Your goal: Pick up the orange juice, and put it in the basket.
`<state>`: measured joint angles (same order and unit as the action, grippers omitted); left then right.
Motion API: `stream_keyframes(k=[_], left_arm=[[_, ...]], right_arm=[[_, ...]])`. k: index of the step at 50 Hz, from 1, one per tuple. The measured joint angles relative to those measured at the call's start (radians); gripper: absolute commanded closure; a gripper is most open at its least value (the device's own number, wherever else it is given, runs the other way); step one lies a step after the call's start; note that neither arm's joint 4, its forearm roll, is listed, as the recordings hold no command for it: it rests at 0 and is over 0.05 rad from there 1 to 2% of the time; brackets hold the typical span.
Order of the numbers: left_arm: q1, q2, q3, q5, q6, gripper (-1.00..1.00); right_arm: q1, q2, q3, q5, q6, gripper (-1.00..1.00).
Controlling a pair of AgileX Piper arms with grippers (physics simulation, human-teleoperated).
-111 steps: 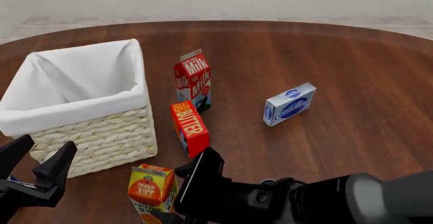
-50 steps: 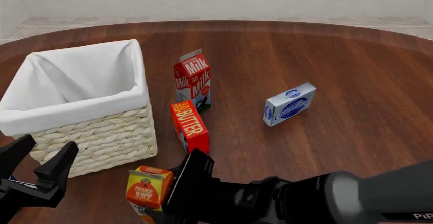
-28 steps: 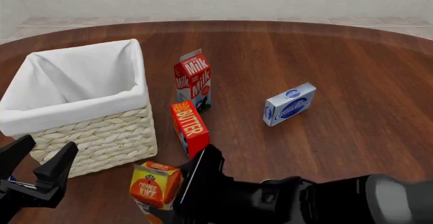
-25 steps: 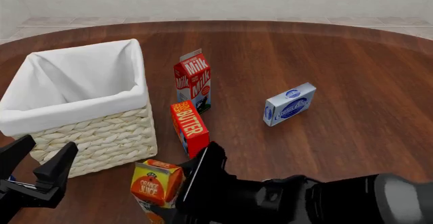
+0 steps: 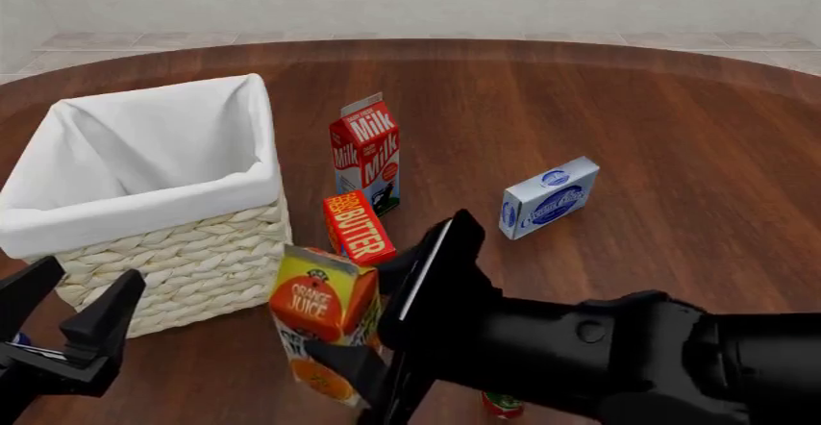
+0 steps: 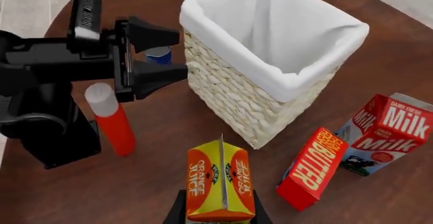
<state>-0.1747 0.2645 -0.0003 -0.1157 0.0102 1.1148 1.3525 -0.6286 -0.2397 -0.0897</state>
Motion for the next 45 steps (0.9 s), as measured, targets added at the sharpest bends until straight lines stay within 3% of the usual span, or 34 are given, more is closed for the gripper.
stream_keyframes(k=[22,33,45], left_arm=[[-0.025,-0.027,0.0,0.027,0.005,-1.0],[-0.03,-0.038,0.0,0.037,-0.012,-1.0],[-0.034,-0.055,0.0,0.051,-0.021,-1.0]], right_arm=[[0.039,-0.15,-0.253,0.368,-0.036,1.0],[0.035,-0.124,-0.44,0.517,-0.04,1.0],[-0.006,-0.024,-0.648,0.606,-0.004,1.0]])
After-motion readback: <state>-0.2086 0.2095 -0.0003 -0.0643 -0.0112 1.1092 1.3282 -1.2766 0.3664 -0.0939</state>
